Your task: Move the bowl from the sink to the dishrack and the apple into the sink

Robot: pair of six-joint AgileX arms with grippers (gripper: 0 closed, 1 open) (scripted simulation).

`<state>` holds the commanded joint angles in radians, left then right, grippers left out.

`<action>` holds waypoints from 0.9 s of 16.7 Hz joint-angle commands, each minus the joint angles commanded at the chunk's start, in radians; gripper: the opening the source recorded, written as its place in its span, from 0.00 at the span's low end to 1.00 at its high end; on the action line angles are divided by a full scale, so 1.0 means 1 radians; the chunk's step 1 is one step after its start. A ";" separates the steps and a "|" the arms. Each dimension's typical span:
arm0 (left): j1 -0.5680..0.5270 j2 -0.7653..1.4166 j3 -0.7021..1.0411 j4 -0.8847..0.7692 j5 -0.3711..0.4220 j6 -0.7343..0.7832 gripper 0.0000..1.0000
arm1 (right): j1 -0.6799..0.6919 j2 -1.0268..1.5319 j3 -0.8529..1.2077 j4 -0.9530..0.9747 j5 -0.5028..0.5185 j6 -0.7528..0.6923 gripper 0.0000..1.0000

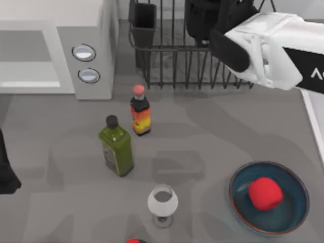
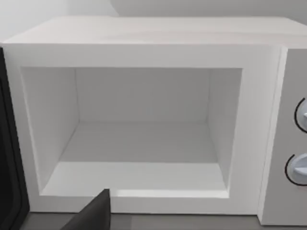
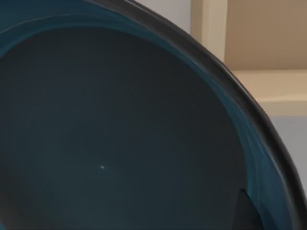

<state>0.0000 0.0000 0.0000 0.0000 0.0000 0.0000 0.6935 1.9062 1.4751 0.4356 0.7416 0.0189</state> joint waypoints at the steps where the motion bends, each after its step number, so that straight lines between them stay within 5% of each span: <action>1: 0.000 0.000 0.000 0.000 0.000 0.000 1.00 | -0.013 0.033 -0.030 0.067 -0.016 0.000 0.00; 10: 0.000 0.000 0.000 0.000 0.000 0.000 1.00 | -0.061 0.138 -0.142 0.265 -0.076 -0.001 0.00; 15: 0.000 0.000 0.000 0.000 0.000 0.000 1.00 | -0.061 0.138 -0.142 0.265 -0.076 -0.001 0.38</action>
<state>0.0000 0.0000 0.0000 0.0000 0.0000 0.0000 0.6320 2.0445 1.3330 0.7008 0.6652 0.0178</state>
